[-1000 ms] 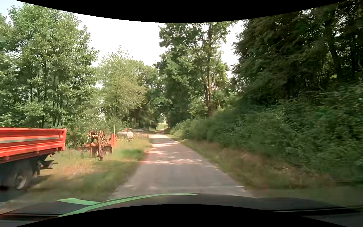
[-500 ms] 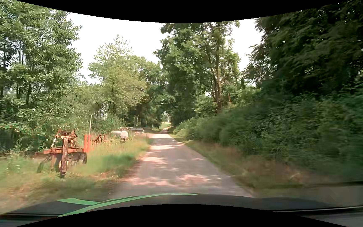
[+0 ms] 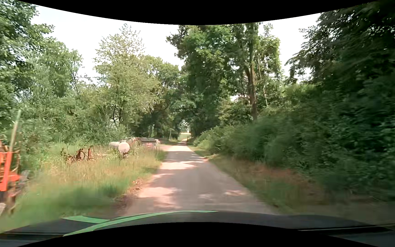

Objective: Follow the waypoints while adhering to traffic rules and regulations

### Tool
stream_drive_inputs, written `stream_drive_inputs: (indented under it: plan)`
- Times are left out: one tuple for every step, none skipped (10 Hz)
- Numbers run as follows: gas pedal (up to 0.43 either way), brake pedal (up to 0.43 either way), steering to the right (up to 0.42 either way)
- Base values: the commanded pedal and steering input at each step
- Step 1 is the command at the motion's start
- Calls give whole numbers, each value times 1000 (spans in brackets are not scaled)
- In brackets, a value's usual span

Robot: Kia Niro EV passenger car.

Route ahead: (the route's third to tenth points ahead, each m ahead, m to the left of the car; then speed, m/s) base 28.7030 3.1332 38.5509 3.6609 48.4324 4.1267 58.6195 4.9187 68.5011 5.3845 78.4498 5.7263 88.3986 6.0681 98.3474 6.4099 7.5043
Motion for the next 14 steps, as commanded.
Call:
stream_drive_inputs:
  plan:
    - [177, 0, -32]
    - [169, 0, -31]
    - [169, 0, -28]
    - [157, 0, -24]
    - [150, 0, -23]
    - [150, 0, -25]
    - [150, 0, -28]
    - [138, 0, -30]
    - [138, 0, -30]
    - [138, 0, -30]
    - [138, 0, -31]
    - [138, 0, -31]
    - [138, 0, -31]
    - [118, 0, -30]
